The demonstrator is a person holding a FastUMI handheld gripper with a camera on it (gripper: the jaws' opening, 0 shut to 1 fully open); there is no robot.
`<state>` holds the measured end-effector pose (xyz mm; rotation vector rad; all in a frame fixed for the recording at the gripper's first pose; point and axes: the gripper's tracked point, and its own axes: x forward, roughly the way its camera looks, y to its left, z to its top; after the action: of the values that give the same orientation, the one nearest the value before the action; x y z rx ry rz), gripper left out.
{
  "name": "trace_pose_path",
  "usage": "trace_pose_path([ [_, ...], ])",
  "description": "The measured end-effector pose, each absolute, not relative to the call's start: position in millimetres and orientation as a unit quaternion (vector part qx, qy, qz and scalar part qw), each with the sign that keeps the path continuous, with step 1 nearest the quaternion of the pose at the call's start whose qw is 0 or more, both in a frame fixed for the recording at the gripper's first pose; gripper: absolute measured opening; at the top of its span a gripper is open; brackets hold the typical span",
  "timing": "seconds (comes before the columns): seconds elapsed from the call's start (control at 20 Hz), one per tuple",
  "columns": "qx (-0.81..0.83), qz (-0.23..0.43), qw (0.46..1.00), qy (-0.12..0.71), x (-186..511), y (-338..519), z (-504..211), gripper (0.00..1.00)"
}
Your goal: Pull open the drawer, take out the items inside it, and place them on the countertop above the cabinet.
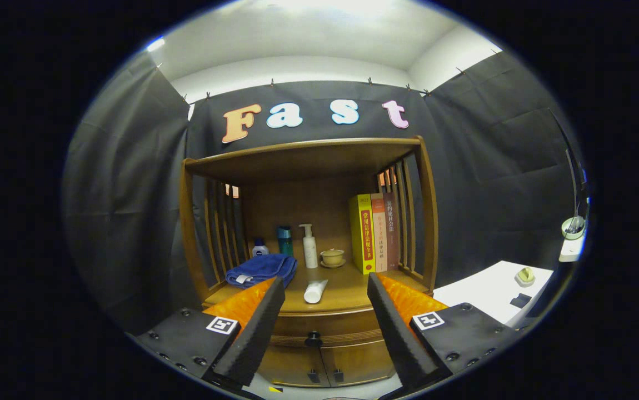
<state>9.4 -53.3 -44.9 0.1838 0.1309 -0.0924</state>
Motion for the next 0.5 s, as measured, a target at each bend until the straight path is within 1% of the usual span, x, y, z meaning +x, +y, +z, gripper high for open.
trace_pose_path([
  [0.2,0.109,-0.049,0.991,0.061,9.9,-55.9,-44.0,0.98],
  [0.5,0.087,-0.057,0.993,0.048,7.6,-64.5,-36.6,0.98],
])
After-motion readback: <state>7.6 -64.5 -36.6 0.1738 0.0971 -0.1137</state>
